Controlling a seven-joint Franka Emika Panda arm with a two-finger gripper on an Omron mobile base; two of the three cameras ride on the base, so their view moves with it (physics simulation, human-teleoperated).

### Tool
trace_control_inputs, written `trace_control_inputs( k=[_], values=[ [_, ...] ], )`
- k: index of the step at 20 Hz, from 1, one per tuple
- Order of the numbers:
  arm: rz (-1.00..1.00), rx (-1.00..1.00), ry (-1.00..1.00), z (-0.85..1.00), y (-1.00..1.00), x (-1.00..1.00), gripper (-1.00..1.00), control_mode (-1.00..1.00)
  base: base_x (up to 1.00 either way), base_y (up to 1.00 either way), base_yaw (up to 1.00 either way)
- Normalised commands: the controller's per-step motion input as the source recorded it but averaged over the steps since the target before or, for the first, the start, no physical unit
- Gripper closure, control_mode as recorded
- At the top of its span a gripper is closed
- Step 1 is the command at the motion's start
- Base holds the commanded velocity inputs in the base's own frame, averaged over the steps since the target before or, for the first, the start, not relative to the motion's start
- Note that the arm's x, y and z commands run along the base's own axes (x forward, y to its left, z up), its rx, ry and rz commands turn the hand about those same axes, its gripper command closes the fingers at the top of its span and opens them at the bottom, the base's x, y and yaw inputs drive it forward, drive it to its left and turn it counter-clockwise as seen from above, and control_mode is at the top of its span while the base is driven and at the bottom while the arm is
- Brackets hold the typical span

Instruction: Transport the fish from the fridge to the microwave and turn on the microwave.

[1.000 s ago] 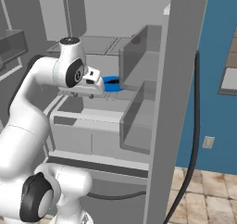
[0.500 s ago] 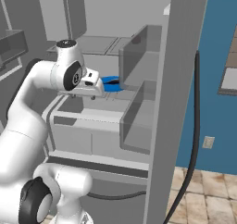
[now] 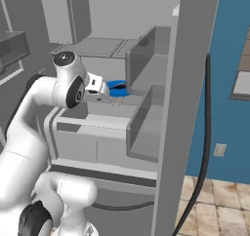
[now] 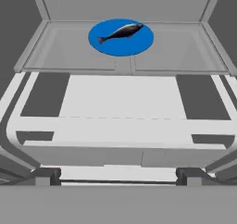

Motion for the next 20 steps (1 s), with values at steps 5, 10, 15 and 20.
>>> trace_control_inputs(
  k=[5,10,15,20],
  values=[
    [-0.02,0.0,-0.11,0.01,0.11,0.26,-1.0,-1.0,0.0,0.0,0.0],
    [0.0,0.0,0.0,0.03,0.1,0.3,-1.0,-1.0,0.0,0.0,0.0],
    [0.0,0.0,-0.01,0.0,0.01,0.33,-1.0,-1.0,0.0,0.0,0.0],
    [0.0,0.0,-0.03,0.0,0.0,0.33,-1.0,-1.0,0.0,0.0,0.0]
  ],
)
